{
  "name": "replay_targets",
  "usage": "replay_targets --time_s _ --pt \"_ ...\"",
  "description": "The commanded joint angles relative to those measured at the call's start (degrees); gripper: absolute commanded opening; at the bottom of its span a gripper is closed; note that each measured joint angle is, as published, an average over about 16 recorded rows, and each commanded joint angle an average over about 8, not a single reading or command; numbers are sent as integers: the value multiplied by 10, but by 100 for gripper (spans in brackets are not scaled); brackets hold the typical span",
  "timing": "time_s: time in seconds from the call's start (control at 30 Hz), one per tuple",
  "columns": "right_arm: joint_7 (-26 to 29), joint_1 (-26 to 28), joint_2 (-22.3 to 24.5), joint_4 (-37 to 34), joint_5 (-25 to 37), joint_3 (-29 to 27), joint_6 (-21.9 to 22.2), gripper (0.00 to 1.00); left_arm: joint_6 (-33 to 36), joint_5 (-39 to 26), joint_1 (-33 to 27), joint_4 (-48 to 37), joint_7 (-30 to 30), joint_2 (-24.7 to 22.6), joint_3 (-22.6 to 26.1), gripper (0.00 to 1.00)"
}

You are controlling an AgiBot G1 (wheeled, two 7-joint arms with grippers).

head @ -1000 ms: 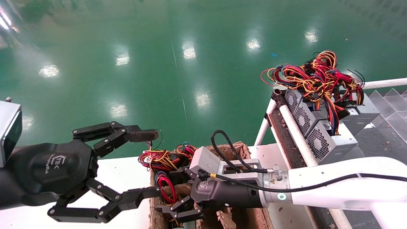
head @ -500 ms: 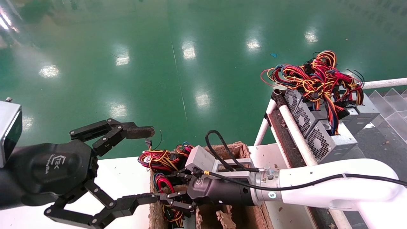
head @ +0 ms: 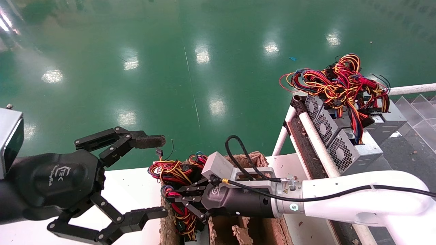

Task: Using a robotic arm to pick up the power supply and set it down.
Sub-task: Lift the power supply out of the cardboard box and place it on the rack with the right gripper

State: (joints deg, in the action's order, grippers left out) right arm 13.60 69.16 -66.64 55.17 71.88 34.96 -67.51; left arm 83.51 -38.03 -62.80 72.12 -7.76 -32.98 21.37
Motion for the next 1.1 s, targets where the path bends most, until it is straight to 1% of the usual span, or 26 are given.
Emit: replay_targets --time_s 0.03,0.2,0.37,0.63,0.77,0.93,1.1 --pt "-3 0 1 -2 -4 -2 -3 0 0 0 0 0 0 0 0 100" --pt "-7 -1 19 12 -41 -24 -21 0 0 0 0 0 0 0 0 100" --pt "-7 -7 51 40 -90 -56 -39 0 0 0 0 0 0 0 0 100" --pt "1 -16 120 93 -178 -125 -54 0 0 0 0 0 0 0 0 100" --pt "1 -14 160 108 -225 -166 -62 0 0 0 0 0 0 0 0 100" --pt "-4 10 208 105 -269 -212 -73 0 0 0 0 0 0 0 0 100" --pt "-14 58 250 80 -274 -243 -72 0 0 0 0 0 0 0 0 100"
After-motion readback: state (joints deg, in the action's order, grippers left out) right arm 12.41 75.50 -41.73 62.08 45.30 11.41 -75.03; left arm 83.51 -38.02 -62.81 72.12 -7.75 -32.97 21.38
